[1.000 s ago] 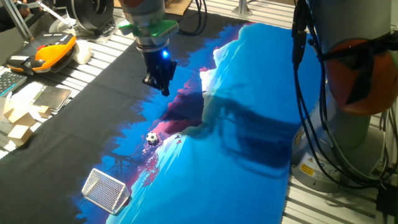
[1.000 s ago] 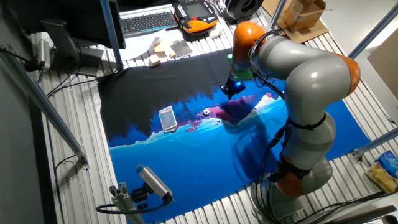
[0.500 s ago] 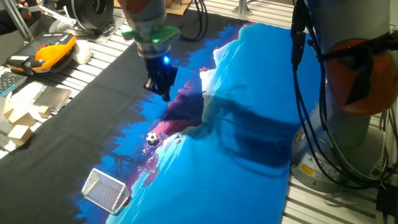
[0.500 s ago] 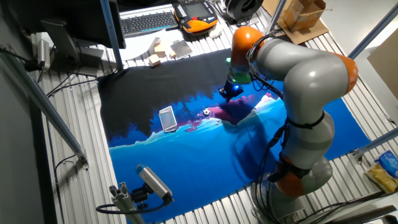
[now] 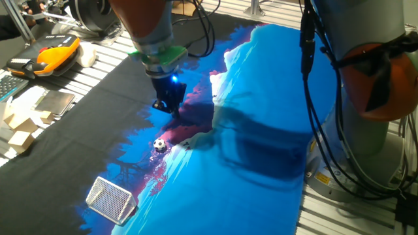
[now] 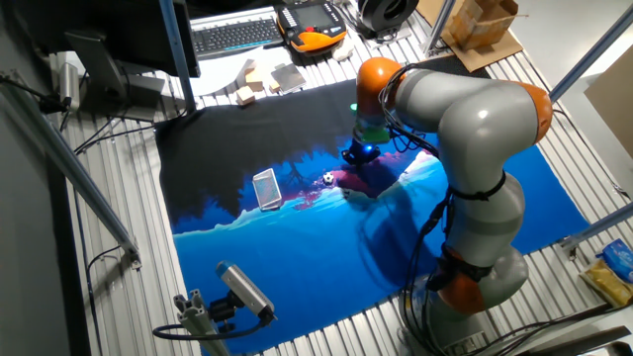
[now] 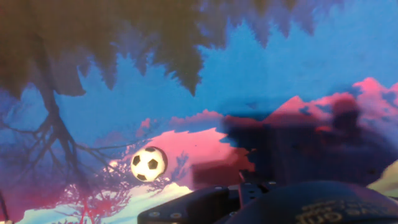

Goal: Push the soccer ball into the goal

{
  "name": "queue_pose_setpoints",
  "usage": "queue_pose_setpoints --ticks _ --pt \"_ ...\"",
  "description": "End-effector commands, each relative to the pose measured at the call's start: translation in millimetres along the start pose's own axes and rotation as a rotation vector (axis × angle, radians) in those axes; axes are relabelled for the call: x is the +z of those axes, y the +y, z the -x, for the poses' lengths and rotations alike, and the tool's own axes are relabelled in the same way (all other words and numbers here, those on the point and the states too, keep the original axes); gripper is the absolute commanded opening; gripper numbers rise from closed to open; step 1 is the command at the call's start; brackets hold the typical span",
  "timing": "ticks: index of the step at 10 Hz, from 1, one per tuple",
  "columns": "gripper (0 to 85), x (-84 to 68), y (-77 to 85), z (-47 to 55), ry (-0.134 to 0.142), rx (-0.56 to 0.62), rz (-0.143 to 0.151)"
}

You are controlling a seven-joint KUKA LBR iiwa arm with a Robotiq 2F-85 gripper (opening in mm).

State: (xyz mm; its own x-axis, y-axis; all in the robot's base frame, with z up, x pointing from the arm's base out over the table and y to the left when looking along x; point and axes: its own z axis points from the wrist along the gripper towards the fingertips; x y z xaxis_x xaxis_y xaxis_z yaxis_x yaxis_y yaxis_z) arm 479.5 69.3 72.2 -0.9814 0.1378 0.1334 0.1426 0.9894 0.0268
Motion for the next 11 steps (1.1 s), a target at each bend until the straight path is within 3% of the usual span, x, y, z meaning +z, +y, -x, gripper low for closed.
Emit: queue_pose_setpoints --ticks 1,3,4,5,8,9,11 --pt "0.0 -0.5 0.5 -0.3 0.000 -0.001 0.001" --pt "0.0 -0.5 0.5 -0.3 0.001 0.021 0.031" --pt "0.0 -0.5 0.5 -0.3 -0.007 0.028 0.022" --pt "0.0 -0.5 0.5 -0.3 -0.010 0.046 0.036" --pt "0.0 -0.5 0.5 -0.3 -0.035 0.053 0.003" --pt "0.0 -0.5 0.5 -0.3 -0.035 0.053 0.020" --pt "0.0 -0.5 0.5 -0.3 -0.007 0.028 0.020"
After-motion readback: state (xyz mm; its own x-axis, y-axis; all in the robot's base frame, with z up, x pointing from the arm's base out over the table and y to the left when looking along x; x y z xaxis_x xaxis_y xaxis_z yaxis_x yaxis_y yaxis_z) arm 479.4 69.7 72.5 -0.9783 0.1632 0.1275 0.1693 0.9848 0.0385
